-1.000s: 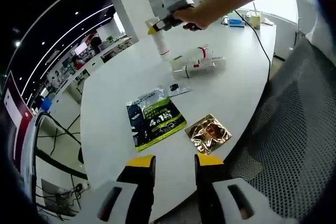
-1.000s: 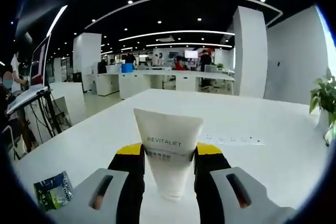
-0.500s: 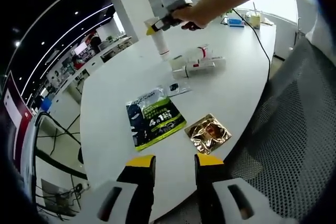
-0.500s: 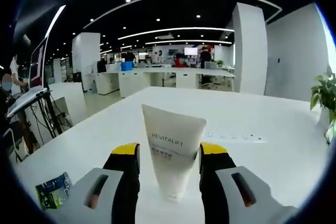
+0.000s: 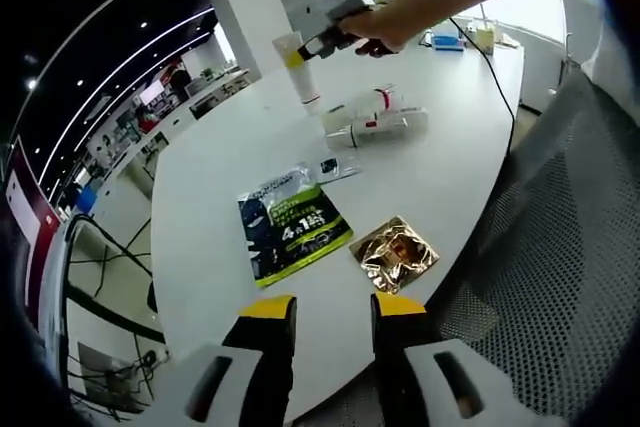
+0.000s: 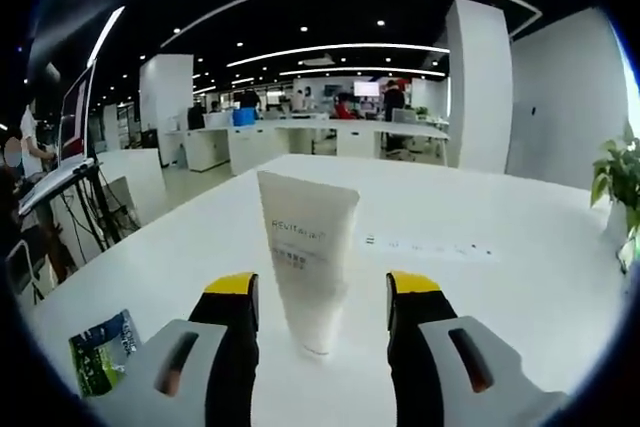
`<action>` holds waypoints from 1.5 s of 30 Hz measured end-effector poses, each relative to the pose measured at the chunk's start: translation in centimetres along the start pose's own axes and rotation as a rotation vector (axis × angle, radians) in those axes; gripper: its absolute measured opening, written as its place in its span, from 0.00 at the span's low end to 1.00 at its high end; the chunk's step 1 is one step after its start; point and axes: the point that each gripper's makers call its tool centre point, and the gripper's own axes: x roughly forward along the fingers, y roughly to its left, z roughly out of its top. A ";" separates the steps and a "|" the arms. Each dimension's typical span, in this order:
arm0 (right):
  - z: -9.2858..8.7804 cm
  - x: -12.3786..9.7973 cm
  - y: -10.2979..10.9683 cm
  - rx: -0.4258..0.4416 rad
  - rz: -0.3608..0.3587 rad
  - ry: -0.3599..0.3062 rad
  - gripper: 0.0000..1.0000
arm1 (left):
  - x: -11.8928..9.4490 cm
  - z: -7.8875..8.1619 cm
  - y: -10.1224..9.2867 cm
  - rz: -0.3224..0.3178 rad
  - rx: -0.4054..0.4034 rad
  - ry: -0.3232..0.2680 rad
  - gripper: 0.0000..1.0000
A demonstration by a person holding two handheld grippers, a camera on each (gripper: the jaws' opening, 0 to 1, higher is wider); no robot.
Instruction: Arrange the skincare products in the storage area until every visible bottle or jar stands upright without overlapping.
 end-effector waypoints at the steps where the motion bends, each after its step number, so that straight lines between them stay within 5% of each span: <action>1: -0.1 -0.3 -0.1 0.001 -0.001 0.001 0.50 | 0.0 0.0 0.0 -0.001 -0.001 0.000 0.30; 12: -5.1 -4.3 -1.9 -0.008 0.055 0.107 0.56 | 0.0 0.0 0.0 0.002 0.001 -0.003 0.30; 18: -7.8 -6.6 -1.7 0.033 0.195 0.211 0.58 | 0.0 0.2 0.1 0.004 0.004 -0.009 0.30; 31: -10.1 -8.3 -0.2 -0.158 0.458 0.427 0.58 | 0.0 0.2 0.2 0.009 0.003 -0.008 0.31; 36: -11.6 -8.6 1.1 -0.325 0.551 0.522 0.57 | -0.1 0.1 0.2 0.012 0.000 -0.007 0.31; 45: -13.7 -8.2 2.1 -0.485 0.612 0.665 0.50 | -0.1 0.2 0.4 0.023 -0.005 -0.011 0.31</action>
